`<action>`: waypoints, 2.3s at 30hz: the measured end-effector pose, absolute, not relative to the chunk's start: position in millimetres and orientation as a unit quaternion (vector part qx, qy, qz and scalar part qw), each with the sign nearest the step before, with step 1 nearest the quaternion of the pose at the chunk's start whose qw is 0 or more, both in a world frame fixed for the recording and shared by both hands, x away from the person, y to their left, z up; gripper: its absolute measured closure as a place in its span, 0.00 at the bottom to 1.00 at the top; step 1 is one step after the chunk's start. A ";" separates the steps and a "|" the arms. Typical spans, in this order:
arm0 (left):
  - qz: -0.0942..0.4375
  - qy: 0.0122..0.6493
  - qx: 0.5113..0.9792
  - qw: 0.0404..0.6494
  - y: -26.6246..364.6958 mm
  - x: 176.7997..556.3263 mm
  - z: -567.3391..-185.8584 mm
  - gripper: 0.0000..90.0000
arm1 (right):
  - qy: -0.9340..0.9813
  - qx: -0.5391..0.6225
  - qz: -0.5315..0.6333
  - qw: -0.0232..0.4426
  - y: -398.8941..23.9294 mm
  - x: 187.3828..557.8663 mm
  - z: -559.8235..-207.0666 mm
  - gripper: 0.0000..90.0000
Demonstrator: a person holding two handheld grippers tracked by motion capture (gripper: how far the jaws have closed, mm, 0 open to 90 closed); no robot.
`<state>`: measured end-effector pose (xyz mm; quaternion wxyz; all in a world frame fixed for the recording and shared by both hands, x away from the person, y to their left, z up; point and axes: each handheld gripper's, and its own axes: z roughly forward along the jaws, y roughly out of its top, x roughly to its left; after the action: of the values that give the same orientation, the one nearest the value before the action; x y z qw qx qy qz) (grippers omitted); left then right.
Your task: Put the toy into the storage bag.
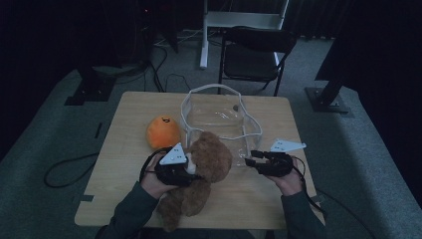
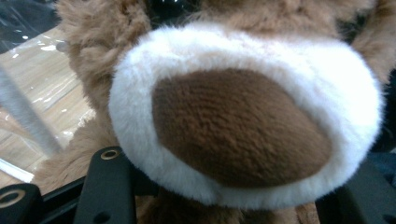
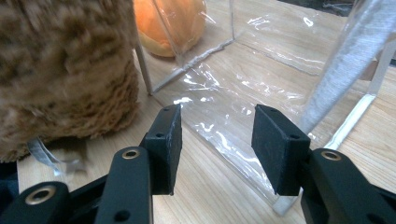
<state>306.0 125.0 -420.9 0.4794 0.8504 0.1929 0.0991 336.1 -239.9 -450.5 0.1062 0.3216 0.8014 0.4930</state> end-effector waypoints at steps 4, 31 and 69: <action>0.100 0.196 0.842 0.492 132.2 305.2 -418.5 0.49 | 0.801 0.323 0.492 0.107 -240.7 336.4 -450.6 0.58; 0.137 0.222 0.801 0.539 171.8 305.7 -388.9 0.49 | 0.797 0.333 0.493 0.103 -249.1 338.1 -452.2 0.58; 0.173 0.250 0.779 0.548 200.0 310.0 -365.5 0.49 | 0.803 0.345 0.472 0.113 -258.1 340.5 -464.0 0.59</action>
<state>310.0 200.0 -365.5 0.5482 0.7793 0.2498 0.1726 340.5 -258.1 -464.0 0.1128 0.3451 0.8032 0.4722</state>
